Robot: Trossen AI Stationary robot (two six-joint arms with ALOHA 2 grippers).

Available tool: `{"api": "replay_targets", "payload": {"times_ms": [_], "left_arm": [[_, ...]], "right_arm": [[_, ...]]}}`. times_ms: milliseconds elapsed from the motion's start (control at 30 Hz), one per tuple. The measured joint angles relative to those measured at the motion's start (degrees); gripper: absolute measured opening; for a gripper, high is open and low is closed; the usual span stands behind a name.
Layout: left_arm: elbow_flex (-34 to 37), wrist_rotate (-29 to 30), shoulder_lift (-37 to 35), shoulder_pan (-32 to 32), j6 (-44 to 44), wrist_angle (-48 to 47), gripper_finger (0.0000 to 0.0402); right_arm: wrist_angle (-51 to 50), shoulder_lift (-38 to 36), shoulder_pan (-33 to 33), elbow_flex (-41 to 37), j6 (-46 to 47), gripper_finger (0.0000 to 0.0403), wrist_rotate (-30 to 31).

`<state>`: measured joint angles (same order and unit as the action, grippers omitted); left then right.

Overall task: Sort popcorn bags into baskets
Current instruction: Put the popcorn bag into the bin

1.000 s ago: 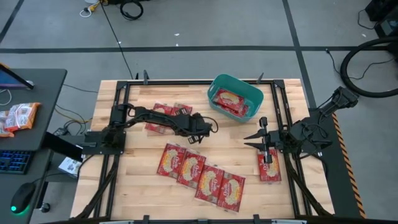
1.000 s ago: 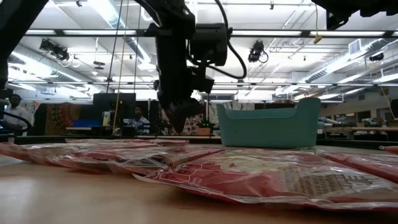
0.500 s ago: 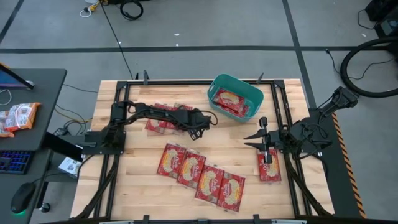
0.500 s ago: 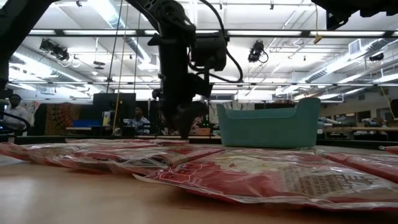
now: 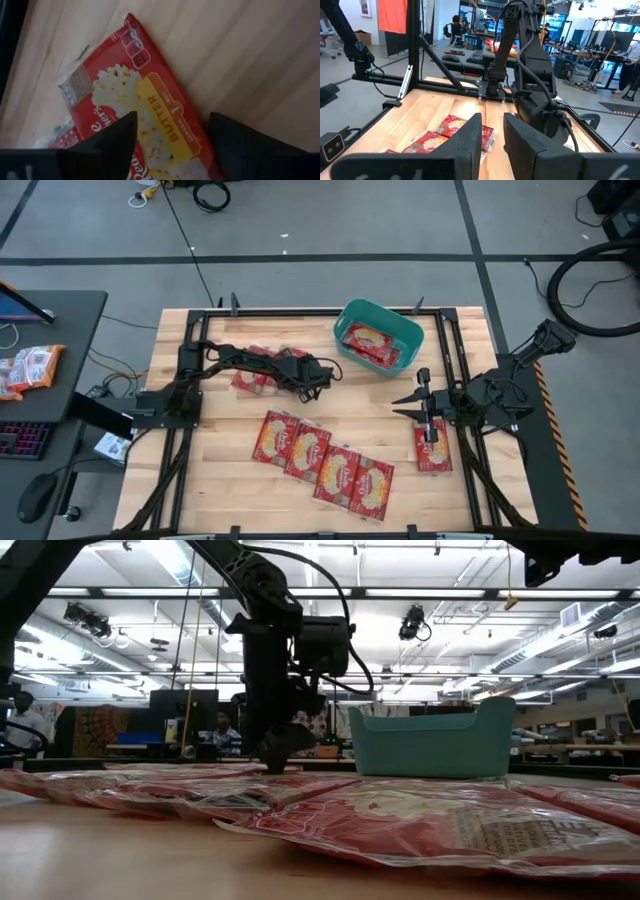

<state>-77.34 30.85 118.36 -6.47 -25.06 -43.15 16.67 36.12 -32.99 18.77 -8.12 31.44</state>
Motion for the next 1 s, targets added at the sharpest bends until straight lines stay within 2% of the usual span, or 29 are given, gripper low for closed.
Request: {"api": "replay_targets", "payload": {"times_ms": [233, 533, 733, 1000], "left_arm": [[0.8, -2.6, -0.2, -1.1, -0.1, -1.2, 0.0169], [0.7, -2.8, 0.1, -0.5, 3.3, -3.6, 0.0018], [-1.8, -3.3, -0.2, 0.6, 6.6, -8.3, 0.0007], [-7.8, -5.1, -4.8, 2.7, 11.0, -10.8, 0.0003]], "right_arm": [[0.0, 0.0, 0.0, 0.0, 0.0, 0.0086, -0.1], [-0.1, 0.0, 0.0, 0.0, 0.0, 0.0086, -0.1], [-0.1, 0.0, 0.0, 0.0, -0.1, 0.0086, -0.1], [-0.2, 0.1, 0.0, 0.0, -0.2, 0.0086, -0.1]]}}
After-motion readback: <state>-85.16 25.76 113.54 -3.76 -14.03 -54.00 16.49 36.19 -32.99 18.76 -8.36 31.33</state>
